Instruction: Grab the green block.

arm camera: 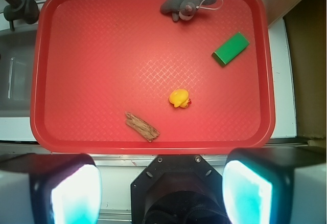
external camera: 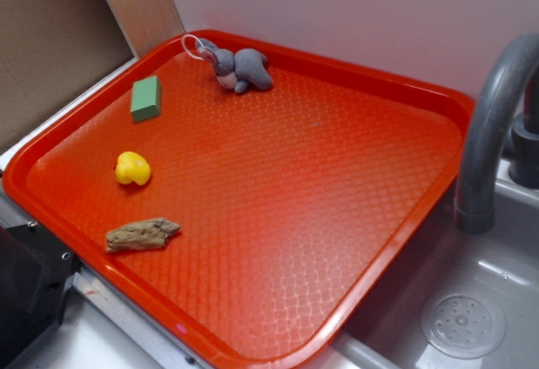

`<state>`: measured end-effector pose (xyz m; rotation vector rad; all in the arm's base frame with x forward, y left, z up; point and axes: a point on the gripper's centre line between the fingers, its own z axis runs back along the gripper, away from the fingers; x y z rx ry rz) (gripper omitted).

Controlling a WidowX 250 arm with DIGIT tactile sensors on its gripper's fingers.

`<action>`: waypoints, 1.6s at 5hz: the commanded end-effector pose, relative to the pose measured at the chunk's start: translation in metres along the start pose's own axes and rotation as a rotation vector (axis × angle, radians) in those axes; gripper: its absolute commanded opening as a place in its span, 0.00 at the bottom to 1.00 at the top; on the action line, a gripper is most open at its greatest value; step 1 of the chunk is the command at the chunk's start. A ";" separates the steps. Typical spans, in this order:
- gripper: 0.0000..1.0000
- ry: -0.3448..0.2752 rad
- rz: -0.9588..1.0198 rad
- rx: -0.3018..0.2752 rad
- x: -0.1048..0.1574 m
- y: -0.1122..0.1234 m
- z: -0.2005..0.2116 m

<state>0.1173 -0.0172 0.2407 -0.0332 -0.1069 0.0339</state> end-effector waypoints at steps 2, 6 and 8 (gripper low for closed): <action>1.00 -0.053 0.244 0.054 0.028 0.016 -0.014; 1.00 -0.043 0.918 0.254 0.113 0.118 -0.125; 1.00 -0.049 0.919 0.325 0.119 0.145 -0.170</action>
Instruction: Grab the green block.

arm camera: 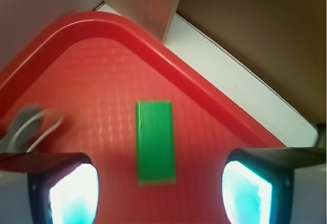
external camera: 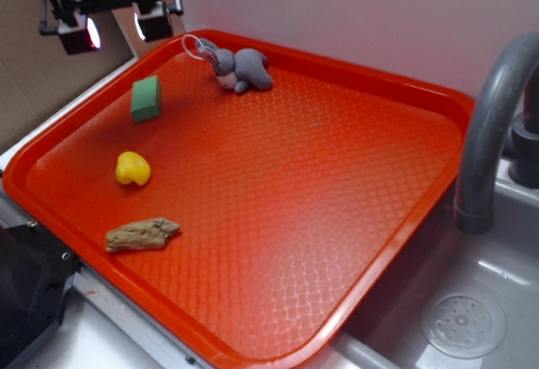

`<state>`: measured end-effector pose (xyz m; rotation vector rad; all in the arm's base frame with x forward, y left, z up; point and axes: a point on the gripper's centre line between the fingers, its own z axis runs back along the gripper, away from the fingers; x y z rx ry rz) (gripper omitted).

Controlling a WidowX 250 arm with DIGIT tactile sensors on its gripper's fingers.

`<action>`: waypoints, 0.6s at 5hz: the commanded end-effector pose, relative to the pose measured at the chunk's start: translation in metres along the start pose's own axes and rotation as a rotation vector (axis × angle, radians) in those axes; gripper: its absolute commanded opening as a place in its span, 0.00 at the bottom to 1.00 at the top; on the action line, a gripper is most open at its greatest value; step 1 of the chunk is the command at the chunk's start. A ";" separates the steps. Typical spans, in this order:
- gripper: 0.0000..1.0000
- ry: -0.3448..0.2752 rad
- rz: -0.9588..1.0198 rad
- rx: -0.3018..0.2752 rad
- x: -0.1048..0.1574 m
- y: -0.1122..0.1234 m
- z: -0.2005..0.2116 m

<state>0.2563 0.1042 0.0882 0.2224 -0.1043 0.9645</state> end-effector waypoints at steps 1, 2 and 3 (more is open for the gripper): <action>1.00 0.004 -0.022 0.018 0.010 0.019 -0.034; 1.00 0.056 -0.032 0.022 0.009 0.019 -0.055; 1.00 0.169 -0.167 -0.049 0.004 0.012 -0.071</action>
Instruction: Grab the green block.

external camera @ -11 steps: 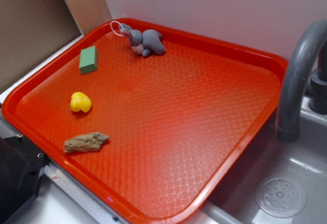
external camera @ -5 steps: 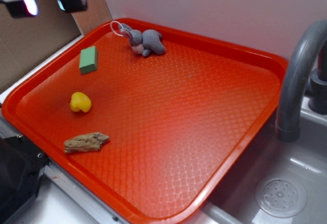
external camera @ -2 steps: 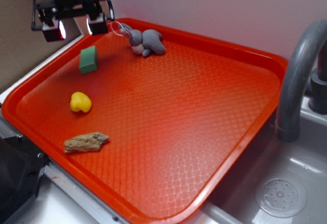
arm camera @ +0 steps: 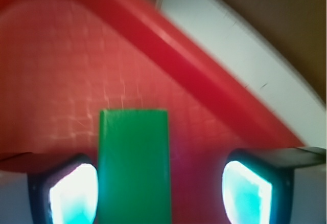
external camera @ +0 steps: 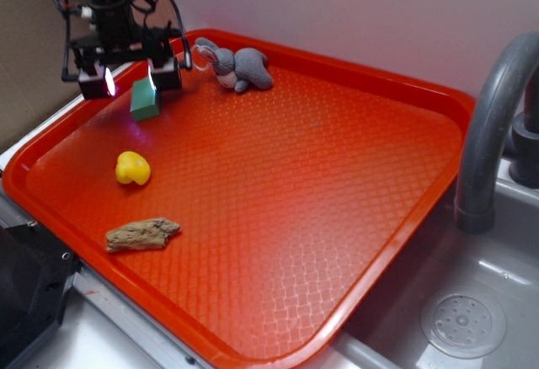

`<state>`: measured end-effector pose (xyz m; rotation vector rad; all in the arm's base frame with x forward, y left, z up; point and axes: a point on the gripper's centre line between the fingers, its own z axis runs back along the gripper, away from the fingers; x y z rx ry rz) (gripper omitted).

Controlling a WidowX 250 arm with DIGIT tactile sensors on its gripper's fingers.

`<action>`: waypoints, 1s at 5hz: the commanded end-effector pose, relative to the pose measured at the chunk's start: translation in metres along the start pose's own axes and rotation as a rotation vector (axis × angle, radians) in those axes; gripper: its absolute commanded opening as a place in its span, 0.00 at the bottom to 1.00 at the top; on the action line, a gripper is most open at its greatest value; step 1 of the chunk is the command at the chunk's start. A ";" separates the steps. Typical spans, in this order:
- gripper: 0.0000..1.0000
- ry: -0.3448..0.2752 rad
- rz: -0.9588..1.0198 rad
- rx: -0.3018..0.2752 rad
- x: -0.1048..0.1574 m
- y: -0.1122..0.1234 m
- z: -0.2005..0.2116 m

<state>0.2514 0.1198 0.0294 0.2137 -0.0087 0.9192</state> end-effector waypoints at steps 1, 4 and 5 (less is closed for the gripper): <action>1.00 0.152 -0.192 -0.143 -0.004 0.003 -0.013; 0.00 0.124 -0.241 -0.165 -0.009 0.004 -0.008; 0.00 0.036 -0.386 -0.215 -0.014 0.005 0.023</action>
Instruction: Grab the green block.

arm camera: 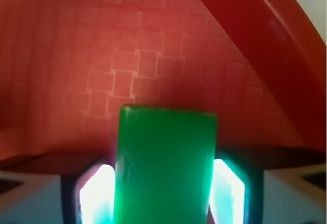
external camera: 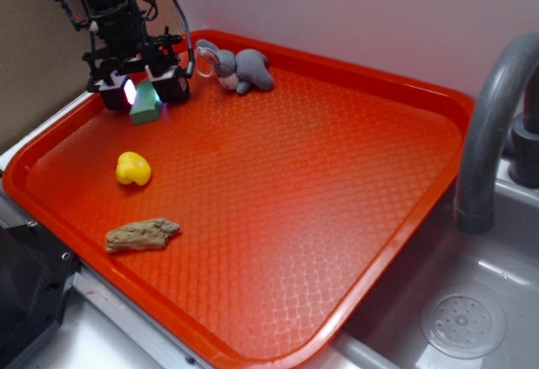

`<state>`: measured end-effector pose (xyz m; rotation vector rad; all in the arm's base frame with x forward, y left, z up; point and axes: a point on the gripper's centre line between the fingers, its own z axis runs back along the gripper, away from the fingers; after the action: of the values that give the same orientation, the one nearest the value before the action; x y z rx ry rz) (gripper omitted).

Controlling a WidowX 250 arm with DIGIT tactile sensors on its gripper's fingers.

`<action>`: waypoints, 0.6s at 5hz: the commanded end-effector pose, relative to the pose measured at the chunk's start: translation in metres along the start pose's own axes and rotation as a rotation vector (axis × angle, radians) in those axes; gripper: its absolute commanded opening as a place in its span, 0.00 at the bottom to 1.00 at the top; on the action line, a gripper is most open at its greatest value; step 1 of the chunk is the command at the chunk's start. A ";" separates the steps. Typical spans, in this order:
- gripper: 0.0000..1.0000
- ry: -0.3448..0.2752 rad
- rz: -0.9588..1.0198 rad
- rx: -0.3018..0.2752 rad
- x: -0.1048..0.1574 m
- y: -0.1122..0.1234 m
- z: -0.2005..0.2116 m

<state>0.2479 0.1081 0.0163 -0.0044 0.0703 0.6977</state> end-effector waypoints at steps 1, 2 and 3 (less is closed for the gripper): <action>0.00 -0.129 -0.277 0.008 -0.019 -0.003 0.084; 0.00 -0.133 -0.380 -0.013 -0.034 -0.013 0.132; 0.00 -0.105 -0.536 -0.013 -0.066 -0.033 0.165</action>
<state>0.2283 0.0319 0.1686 -0.0093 0.0302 0.1759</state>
